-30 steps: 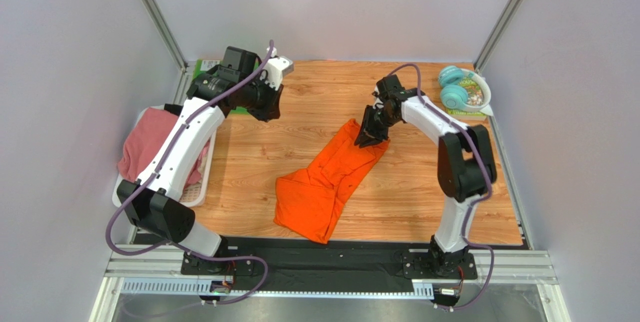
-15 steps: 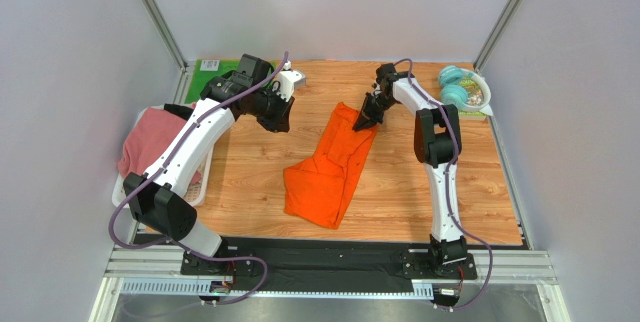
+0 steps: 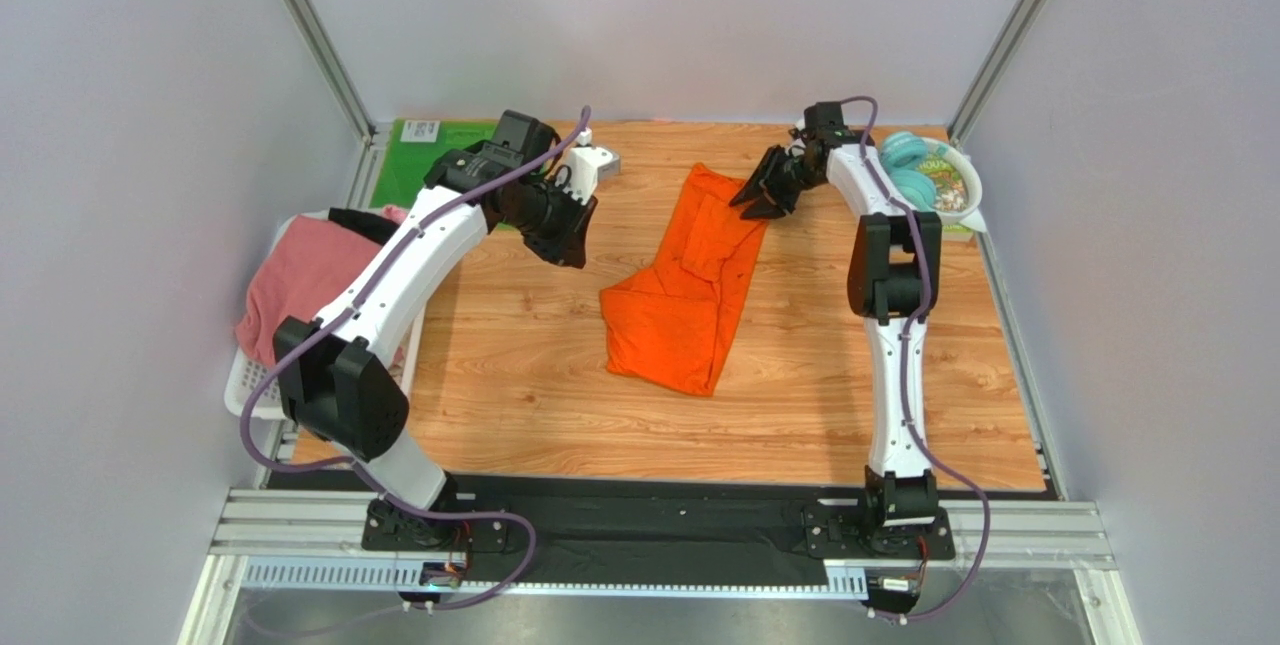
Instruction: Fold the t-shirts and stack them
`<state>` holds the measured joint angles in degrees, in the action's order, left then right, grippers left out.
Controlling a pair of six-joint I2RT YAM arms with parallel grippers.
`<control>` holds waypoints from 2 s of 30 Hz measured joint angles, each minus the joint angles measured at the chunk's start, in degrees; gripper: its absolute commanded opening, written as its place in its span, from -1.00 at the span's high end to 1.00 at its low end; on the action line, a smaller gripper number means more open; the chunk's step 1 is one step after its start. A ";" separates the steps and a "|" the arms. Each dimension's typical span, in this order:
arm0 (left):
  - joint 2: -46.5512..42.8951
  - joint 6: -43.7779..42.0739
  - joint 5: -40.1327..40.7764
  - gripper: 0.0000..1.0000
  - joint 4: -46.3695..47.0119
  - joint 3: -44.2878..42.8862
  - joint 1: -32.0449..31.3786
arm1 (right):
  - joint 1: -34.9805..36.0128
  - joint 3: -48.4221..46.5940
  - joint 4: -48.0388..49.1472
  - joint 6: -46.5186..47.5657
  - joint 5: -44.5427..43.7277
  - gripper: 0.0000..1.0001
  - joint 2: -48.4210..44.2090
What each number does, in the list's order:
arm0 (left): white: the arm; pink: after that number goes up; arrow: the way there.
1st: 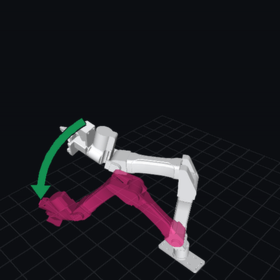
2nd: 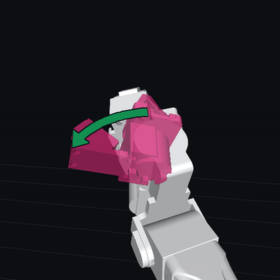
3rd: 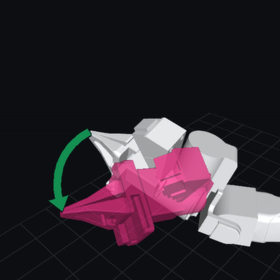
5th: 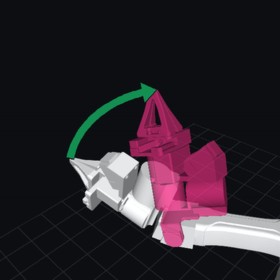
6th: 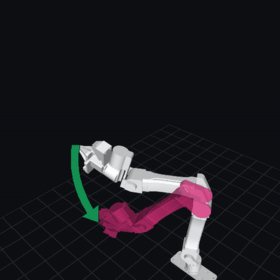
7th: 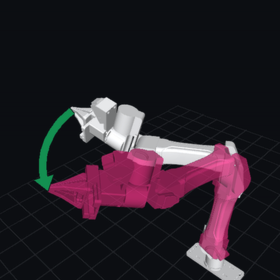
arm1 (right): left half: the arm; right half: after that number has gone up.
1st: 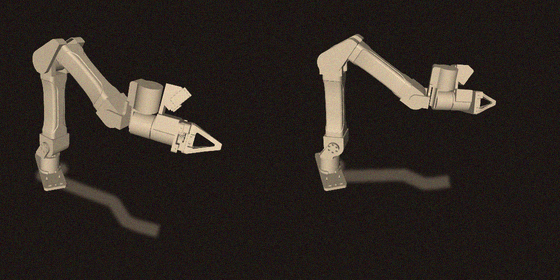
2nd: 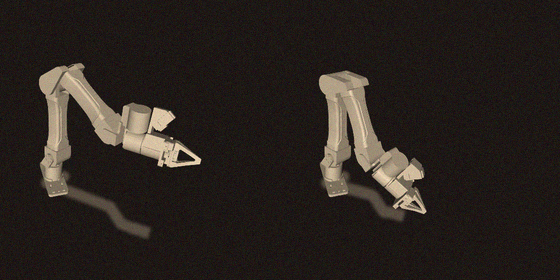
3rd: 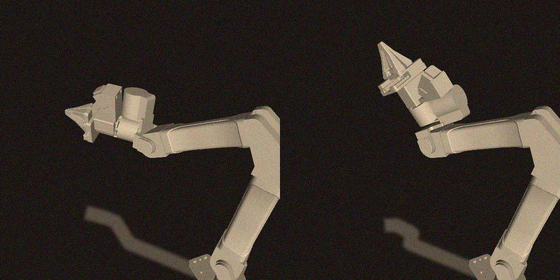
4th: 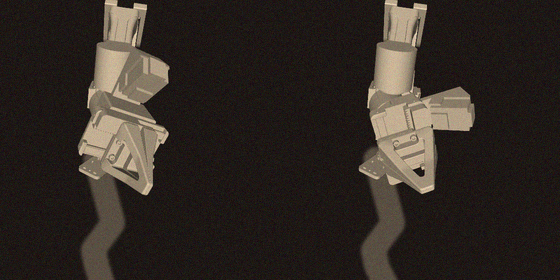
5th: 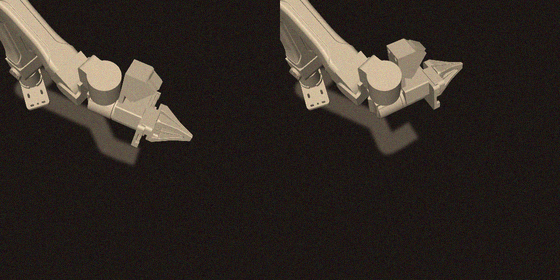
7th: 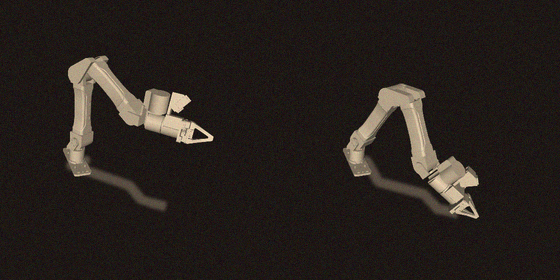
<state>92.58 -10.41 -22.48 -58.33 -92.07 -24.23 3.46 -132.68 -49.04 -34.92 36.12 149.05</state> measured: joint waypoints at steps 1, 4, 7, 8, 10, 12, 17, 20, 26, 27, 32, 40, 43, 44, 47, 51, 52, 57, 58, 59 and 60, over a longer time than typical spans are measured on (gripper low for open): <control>0.57 0.22 -0.07 0.79 0.70 0.42 0.00 | 0.44 4.42 0.07 1.20 -1.25 0.11 -3.54; 2.32 1.44 -0.46 0.79 1.90 2.45 0.00 | 3.28 17.20 -0.07 4.35 -5.01 0.03 -15.87; 4.76 2.71 -0.57 0.79 2.78 4.85 0.00 | 9.84 29.64 0.31 6.64 -8.72 0.03 -32.09; 5.64 3.04 -0.55 0.79 3.21 5.79 0.00 | 12.35 33.35 0.81 6.86 -9.25 0.03 -37.44; 7.41 3.74 -0.52 0.79 3.78 7.26 0.00 | 17.35 39.63 2.67 6.91 -8.87 0.03 -45.66; 9.35 4.17 -0.68 0.79 3.93 7.78 0.00 | 20.44 44.46 3.61 6.84 -8.44 0.03 -50.03; 13.31 4.66 -1.03 0.80 4.33 7.78 0.00 | 19.82 51.65 4.48 7.02 -9.97 0.00 -44.98; 13.42 4.83 -1.18 0.79 4.46 7.78 0.00 | 18.95 53.53 3.52 7.61 -11.63 0.00 -39.52; 12.26 4.83 -1.16 0.79 4.90 7.78 0.00 | 18.84 53.81 2.64 8.59 -13.14 0.04 -37.22; 12.00 4.83 -1.03 0.79 5.16 7.78 0.00 | 18.84 53.75 2.64 8.76 -13.16 0.03 -37.13; 12.31 4.83 -0.31 0.79 6.80 7.85 0.00 | 18.84 53.31 2.64 9.42 -13.55 0.08 -36.52; 20.17 5.03 -0.04 0.80 8.02 7.69 0.28 | 17.86 49.94 2.64 10.58 -13.33 0.26 -33.88; 21.18 5.05 -0.04 0.80 7.98 7.69 0.48 | 17.18 49.42 2.84 10.95 -12.92 0.39 -33.31; 21.05 5.05 -0.09 0.80 8.02 7.67 0.61 | 16.98 49.35 3.02 11.04 -12.74 0.43 -33.18; 20.57 5.05 -0.11 0.80 8.02 7.63 0.72 | 16.68 49.35 3.04 11.17 -12.26 0.64 -32.96; 19.63 5.14 -0.07 0.80 8.02 7.63 0.79 | 16.59 49.37 3.34 11.32 -11.34 0.96 -32.96; 19.26 5.16 0.00 0.80 8.02 7.63 0.83 | 16.59 49.37 3.43 11.34 -11.08 0.98 -32.96; 16.57 5.20 0.07 0.80 7.96 7.63 1.70 | 16.59 50.82 4.96 11.23 -9.22 1.00 -33.77; 16.04 5.22 0.07 0.80 7.85 7.58 2.01 | 16.61 51.65 5.18 11.23 -8.87 1.00 -34.40; 15.45 5.22 0.07 0.80 7.69 7.48 2.51 | 16.68 52.46 5.20 11.21 -8.50 1.00 -35.19; 14.86 5.22 0.09 0.80 7.48 7.23 3.06 | 16.76 53.35 5.35 11.21 -8.17 1.00 -36.28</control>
<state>107.44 -5.19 -22.39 -50.85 -84.84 -21.17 20.23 -79.33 -43.68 -23.70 27.94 112.77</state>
